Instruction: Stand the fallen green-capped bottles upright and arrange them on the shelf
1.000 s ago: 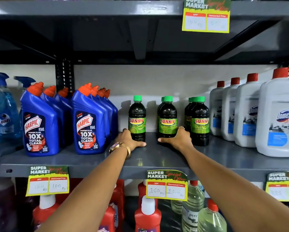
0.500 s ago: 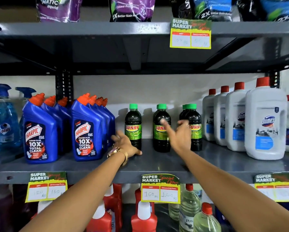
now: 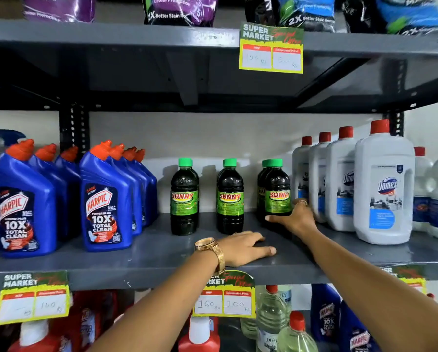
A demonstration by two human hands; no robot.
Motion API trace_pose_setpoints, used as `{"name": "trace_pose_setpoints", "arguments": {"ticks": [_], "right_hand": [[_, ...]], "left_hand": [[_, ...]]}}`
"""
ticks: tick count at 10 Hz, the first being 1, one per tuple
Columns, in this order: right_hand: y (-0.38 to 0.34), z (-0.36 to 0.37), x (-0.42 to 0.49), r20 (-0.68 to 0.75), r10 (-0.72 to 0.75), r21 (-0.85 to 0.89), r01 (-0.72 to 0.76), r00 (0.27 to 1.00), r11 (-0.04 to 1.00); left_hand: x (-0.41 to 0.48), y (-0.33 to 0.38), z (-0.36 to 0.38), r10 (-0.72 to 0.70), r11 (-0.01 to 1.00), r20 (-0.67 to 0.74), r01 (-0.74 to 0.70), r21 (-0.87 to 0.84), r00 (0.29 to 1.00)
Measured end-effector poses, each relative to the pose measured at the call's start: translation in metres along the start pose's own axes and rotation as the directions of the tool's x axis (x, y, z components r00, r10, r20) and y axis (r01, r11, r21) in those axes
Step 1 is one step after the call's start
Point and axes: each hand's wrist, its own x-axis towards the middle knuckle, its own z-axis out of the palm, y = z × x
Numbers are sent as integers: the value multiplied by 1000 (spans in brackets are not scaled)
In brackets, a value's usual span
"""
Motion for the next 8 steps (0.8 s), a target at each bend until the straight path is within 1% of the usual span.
{"name": "trace_pose_setpoints", "arguments": {"ticks": [1, 2, 4, 6, 7, 8], "right_hand": [[1, -1, 1, 27, -43, 13, 43, 999, 999], [0, -3, -5, 41, -64, 26, 63, 997, 998], [1, -5, -10, 19, -94, 45, 93, 995, 995], [-1, -6, -12, 9, -87, 15, 87, 996, 996], [0, -4, -11, 12, -101, -20, 102, 995, 995], [-3, -5, -14, 11, -96, -41, 96, 995, 994]], "left_hand": [[0, -1, 2, -10, 1000, 25, 9, 26, 1000], [-1, 0, 2, -10, 1000, 34, 10, 8, 999], [0, 0, 3, -24, 1000, 34, 24, -2, 999], [-1, 0, 2, -32, 999, 24, 32, -5, 999], [-2, 0, 3, -41, 999, 43, 42, -9, 998], [-4, 2, 0, -53, 998, 27, 53, -17, 998]]}}
